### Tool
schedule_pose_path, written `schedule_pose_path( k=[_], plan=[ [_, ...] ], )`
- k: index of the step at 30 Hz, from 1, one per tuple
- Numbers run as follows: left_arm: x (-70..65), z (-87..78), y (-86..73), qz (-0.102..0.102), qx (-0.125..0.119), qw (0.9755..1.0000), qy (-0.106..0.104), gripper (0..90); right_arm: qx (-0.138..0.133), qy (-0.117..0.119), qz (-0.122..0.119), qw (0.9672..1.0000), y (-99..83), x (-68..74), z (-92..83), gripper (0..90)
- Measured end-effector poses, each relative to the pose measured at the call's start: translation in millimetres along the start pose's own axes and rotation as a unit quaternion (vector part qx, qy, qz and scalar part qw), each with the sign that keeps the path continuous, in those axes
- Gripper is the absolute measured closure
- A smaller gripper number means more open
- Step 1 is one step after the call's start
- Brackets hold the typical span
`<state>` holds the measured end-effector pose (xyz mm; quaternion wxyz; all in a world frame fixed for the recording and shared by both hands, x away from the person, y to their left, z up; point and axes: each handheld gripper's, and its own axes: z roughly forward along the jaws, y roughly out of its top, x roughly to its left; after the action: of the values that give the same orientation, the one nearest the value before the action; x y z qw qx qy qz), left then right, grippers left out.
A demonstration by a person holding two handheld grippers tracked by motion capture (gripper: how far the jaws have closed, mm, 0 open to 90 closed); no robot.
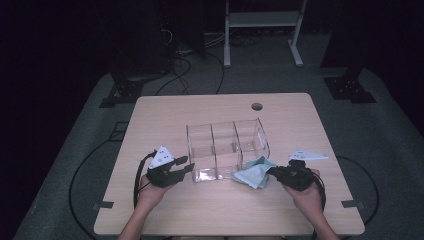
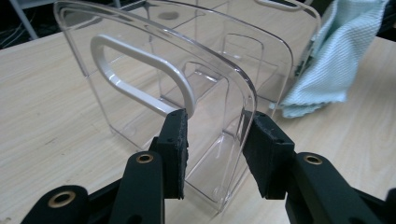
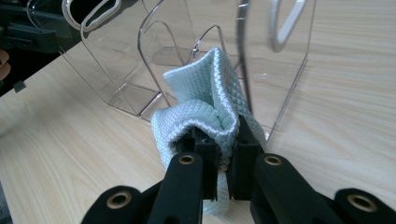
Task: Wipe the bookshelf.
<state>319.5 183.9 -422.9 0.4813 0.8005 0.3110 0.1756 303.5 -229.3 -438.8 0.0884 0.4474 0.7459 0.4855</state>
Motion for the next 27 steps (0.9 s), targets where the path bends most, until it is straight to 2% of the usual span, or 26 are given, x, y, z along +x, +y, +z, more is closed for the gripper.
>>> schedule_pose_path(
  k=[9, 16, 19, 27],
  plan=[
    [17.4, 9.0, 3.9, -0.014, -0.004, 0.9998, 0.010, 60.4, -0.005, 0.001, 0.006, 1.0000, -0.1, -5.5, -4.3, 84.4],
    [25.7, 12.9, 6.5, -0.025, -0.004, 0.9996, 0.015, 59.6, -0.022, 0.001, 0.022, 0.9995, -0.1, -14.8, -19.4, 84.4],
    [25.8, 9.3, 4.9, -0.036, -0.020, 0.9992, 0.005, 55.2, -0.027, -0.008, 0.026, 0.9993, -0.5, -19.3, -29.0, 84.4],
    [25.2, -9.5, -4.0, -0.036, -0.021, 0.9991, 0.008, 46.1, -0.034, -0.033, 0.032, 0.9984, -0.8, -32.2, -51.0, 84.4]
  ],
)
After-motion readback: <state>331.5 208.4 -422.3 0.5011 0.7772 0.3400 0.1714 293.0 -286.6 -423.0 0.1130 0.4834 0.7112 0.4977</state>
